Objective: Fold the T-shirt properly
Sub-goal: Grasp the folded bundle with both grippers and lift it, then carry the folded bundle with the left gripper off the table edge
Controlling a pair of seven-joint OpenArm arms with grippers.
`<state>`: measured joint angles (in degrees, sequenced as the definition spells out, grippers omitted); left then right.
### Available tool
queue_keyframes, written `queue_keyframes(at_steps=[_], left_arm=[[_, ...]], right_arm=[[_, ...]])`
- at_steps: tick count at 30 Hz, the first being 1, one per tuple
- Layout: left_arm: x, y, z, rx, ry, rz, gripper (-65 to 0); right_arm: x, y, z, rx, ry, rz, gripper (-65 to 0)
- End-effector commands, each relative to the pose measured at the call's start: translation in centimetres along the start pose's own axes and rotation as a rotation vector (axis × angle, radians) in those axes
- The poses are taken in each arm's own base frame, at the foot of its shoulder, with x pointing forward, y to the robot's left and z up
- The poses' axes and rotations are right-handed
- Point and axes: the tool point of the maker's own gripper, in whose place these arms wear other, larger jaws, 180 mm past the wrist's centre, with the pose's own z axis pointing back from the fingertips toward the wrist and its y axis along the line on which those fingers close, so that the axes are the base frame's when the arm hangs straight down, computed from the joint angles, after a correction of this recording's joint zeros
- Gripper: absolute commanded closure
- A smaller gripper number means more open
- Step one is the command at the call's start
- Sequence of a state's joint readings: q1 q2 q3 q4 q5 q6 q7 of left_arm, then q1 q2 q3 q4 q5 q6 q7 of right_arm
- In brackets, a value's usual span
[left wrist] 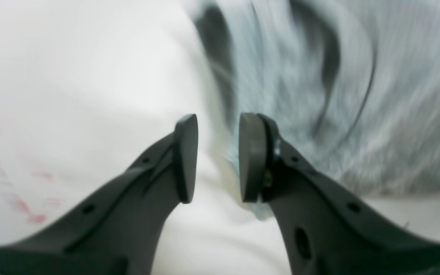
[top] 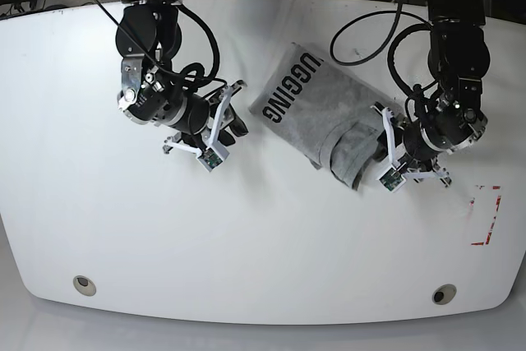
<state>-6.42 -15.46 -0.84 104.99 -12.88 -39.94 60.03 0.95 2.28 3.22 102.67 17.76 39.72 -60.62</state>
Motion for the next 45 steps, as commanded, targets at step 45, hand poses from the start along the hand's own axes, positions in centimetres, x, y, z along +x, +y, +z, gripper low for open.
queue_keyframes(at_steps=[45], left_arm=[[0.3, -4.4, -3.1, -0.019, -0.046, 0.094, -17.4]], right_arm=[[2.5, 9.6, -4.8, 0.264, -0.094, 0.013, -15.9]])
